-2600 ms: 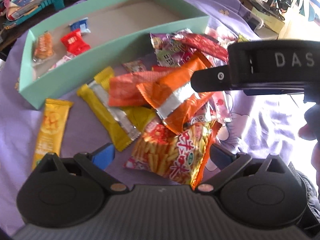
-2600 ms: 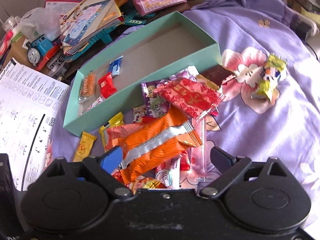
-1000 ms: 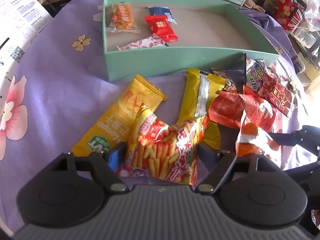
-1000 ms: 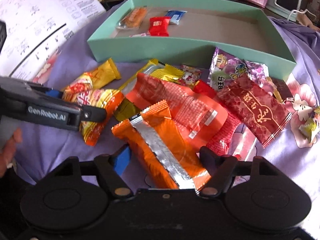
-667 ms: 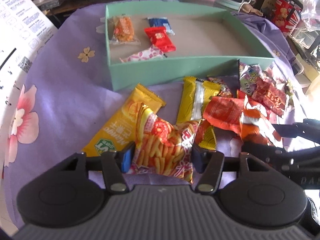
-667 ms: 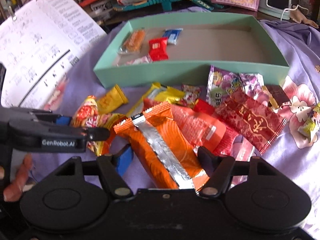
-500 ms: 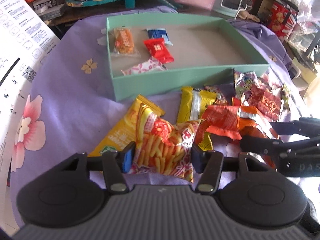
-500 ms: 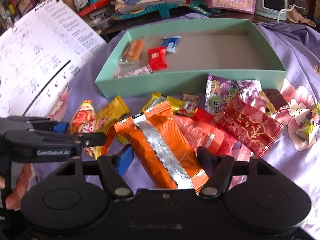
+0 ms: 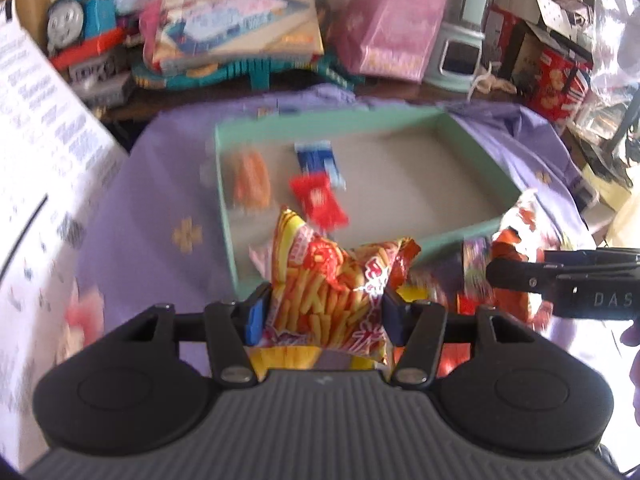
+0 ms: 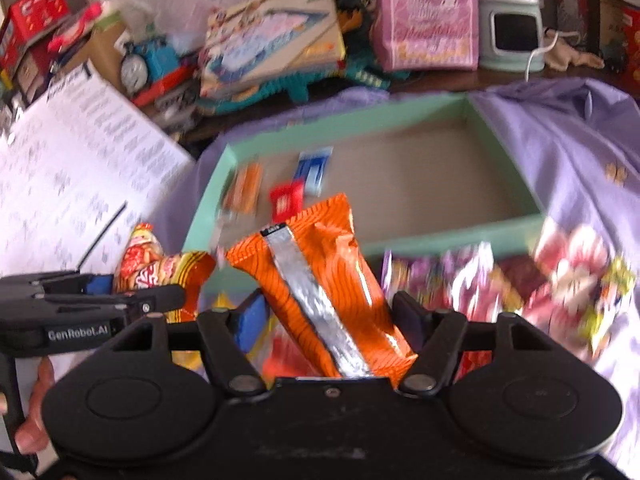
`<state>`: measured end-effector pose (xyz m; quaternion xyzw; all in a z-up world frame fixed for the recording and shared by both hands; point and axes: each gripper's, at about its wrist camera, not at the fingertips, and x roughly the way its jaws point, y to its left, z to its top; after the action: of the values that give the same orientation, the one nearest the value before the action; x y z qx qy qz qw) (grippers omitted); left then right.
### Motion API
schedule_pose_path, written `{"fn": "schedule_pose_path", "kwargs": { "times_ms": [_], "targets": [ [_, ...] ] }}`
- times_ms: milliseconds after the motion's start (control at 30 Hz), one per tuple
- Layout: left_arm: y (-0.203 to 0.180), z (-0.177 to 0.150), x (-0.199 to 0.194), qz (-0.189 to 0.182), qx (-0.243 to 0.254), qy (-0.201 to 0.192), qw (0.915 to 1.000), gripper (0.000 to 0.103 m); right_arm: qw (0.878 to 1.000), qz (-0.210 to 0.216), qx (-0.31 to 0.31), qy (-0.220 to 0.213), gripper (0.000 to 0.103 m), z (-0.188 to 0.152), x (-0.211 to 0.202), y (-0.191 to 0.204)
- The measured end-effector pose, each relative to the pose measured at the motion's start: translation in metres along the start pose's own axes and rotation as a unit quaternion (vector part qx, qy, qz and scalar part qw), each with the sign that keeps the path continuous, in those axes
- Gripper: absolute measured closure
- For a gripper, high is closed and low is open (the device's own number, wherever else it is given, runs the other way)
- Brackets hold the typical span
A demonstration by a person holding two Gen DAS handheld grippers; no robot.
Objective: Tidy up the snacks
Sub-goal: 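Place both held snacks into the green box and open both tools, then grasp the red-orange packet with the right tool while the left tool approaches the yellow bars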
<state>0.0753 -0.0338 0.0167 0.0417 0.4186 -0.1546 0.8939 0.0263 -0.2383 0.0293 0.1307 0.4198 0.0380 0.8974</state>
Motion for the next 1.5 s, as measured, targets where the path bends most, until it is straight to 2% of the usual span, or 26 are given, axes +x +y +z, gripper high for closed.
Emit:
{"fn": "schedule_pose_path", "kwargs": {
  "times_ms": [167,267,433,633,733,767,800,833,867,1100,1500],
  "targets": [
    [-0.006,0.046,0.025,-0.004,-0.004,-0.009,0.9999,0.048,0.999,-0.003,0.030,-0.023,0.041,0.048,0.014,-0.009],
    [-0.012,0.066,0.050,-0.001,-0.002,0.000,1.0000,0.048,0.999,-0.010,0.039,-0.020,0.042,0.069,0.031,-0.015],
    [-0.022,0.080,0.087,-0.007,0.005,0.020,0.9998,0.048,0.998,-0.011,0.052,0.020,0.043,0.093,0.067,-0.027],
    [-0.029,0.081,0.120,-0.010,0.010,0.044,0.9989,0.047,0.996,-0.006,0.064,0.065,0.042,0.099,0.102,-0.037],
    [-0.032,0.079,0.130,-0.008,0.020,0.053,0.9983,0.042,0.994,-0.002,0.074,0.085,0.036,0.096,0.113,-0.039],
    [-0.033,0.078,0.132,-0.003,0.023,0.053,0.9983,0.031,0.993,-0.004,0.079,0.087,0.027,0.096,0.115,-0.041],
    [-0.034,0.077,0.133,0.004,0.026,0.051,0.9984,0.024,0.993,-0.005,0.080,0.083,0.023,0.095,0.115,-0.041],
    [-0.034,0.077,0.132,0.012,0.028,0.047,0.9984,0.012,0.994,-0.008,0.078,0.076,0.016,0.095,0.113,-0.040],
    [-0.034,0.077,0.130,0.021,0.030,0.042,0.9985,0.007,0.995,-0.010,0.077,0.067,0.011,0.094,0.111,-0.040],
    [-0.030,0.076,0.112,0.032,0.025,0.028,0.9988,0.000,0.997,-0.012,0.071,0.026,0.000,0.089,0.089,-0.035],
    [-0.034,0.058,0.066,0.036,0.028,0.018,0.9988,0.000,0.998,-0.013,0.063,0.004,0.000,0.071,0.039,-0.022]
  ]
}}
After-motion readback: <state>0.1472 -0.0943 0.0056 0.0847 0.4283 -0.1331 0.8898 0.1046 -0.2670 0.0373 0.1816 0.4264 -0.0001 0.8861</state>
